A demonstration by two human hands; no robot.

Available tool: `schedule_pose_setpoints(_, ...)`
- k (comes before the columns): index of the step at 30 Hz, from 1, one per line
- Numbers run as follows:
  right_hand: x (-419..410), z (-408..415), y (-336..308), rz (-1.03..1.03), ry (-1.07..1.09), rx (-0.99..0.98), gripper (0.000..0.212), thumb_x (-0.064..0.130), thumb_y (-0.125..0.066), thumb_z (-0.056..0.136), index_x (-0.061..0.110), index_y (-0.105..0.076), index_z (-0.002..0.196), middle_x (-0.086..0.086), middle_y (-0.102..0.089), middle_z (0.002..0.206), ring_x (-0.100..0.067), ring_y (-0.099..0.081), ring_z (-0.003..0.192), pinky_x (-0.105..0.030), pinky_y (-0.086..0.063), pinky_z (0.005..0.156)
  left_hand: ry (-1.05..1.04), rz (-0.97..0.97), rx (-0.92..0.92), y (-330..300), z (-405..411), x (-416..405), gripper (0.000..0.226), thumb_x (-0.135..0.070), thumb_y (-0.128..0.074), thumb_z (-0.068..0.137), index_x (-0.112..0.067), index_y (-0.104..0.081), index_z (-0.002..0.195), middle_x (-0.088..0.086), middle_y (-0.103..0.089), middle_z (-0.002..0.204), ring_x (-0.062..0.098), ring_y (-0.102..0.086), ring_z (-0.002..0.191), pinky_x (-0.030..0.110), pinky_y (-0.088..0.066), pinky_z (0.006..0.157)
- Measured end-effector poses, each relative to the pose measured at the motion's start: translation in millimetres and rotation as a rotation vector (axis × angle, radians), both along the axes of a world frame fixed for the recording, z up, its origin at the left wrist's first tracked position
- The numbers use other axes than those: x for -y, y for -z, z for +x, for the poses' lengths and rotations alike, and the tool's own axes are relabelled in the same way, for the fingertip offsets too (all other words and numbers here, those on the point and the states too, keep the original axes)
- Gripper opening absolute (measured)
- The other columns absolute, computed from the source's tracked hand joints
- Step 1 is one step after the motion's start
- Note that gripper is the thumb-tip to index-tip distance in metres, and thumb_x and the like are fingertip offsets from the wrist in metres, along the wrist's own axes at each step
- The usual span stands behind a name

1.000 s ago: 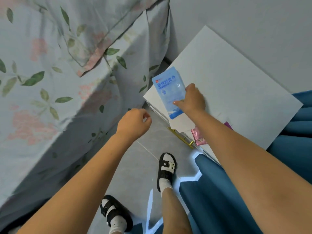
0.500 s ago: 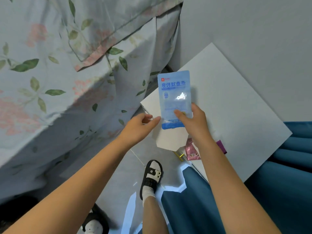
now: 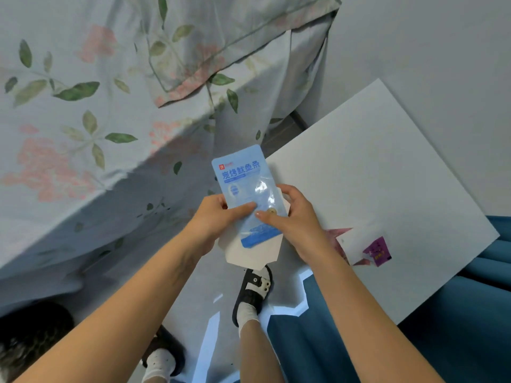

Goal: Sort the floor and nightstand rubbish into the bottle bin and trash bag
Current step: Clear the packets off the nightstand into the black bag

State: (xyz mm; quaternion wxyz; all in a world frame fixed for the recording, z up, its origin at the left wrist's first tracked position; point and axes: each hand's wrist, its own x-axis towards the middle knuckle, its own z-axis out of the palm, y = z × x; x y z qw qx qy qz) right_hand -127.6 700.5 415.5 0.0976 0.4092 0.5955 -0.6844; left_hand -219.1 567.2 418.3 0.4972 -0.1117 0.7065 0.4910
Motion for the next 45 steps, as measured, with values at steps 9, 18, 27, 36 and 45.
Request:
schedule_pose_setpoints(9, 85.4, -35.2, 16.7, 0.125, -0.357, 0.190, 0.010, 0.020, -0.066, 0.083, 0.026, -0.058, 0.085, 0.004, -0.064, 0.083, -0.013, -0.062, 0.075, -0.032, -0.056, 0.081, -0.345, -0.086, 0.014, 26.6, -7.9, 148.2, 0.010, -0.021, -0.070, 0.085, -0.022, -0.063, 0.093, -0.004, -0.070, 0.094, 0.020, -0.068, 0.084, 0.033, -0.052, 0.063)
schedule_pose_setpoints(18, 264.3, -67.9, 42.9, 0.579, -1.089, 0.177, 0.017, 0.027, -0.054, 0.088, 0.018, -0.061, 0.100, 0.007, -0.063, 0.088, -0.017, -0.060, 0.088, -0.030, -0.051, 0.078, -0.612, -0.195, -0.005, 51.9, 10.3, 379.7, 0.020, -0.020, -0.069, 0.087, -0.015, -0.064, 0.106, 0.000, -0.070, 0.100, 0.021, -0.068, 0.088, 0.030, -0.051, 0.066)
schedule_pose_setpoints(27, 476.5, -78.4, 62.5, 0.929, -1.739, 0.164, 0.032, 0.027, -0.046, 0.093, 0.016, -0.054, 0.122, -0.010, -0.060, 0.124, -0.032, -0.056, 0.113, -0.035, -0.046, 0.087, -1.142, -0.317, 0.129, 77.3, 86.3, 660.6, 0.037, -0.014, -0.066, 0.089, -0.006, -0.056, 0.124, 0.010, -0.066, 0.111, 0.031, -0.064, 0.095, 0.042, -0.052, 0.080)
schedule_pose_setpoints(36, 579.3, -74.8, 84.6, 0.914, -1.960, 0.201, 0.034, 0.026, -0.044, 0.093, 0.019, -0.052, 0.126, -0.006, -0.059, 0.125, -0.026, -0.053, 0.116, -0.032, -0.044, 0.085, -1.526, -0.257, 0.251, 141.8, 125.9, 788.4, 0.035, -0.008, -0.063, 0.091, -0.006, -0.054, 0.125, 0.017, -0.058, 0.133, 0.035, -0.057, 0.116, 0.046, -0.051, 0.082)
schedule_pose_setpoints(45, 590.9, -81.9, 96.0, 0.891, -1.978, 0.233, 0.033, 0.028, -0.045, 0.092, 0.021, -0.053, 0.124, -0.003, -0.062, 0.120, -0.024, -0.056, 0.112, -0.031, -0.046, 0.085, -1.372, -0.541, 0.356, 176.8, 107.9, 799.2, 0.010, -0.015, -0.066, 0.089, -0.007, -0.061, 0.095, 0.011, -0.062, 0.113, 0.022, -0.059, 0.101, 0.034, -0.048, 0.086)
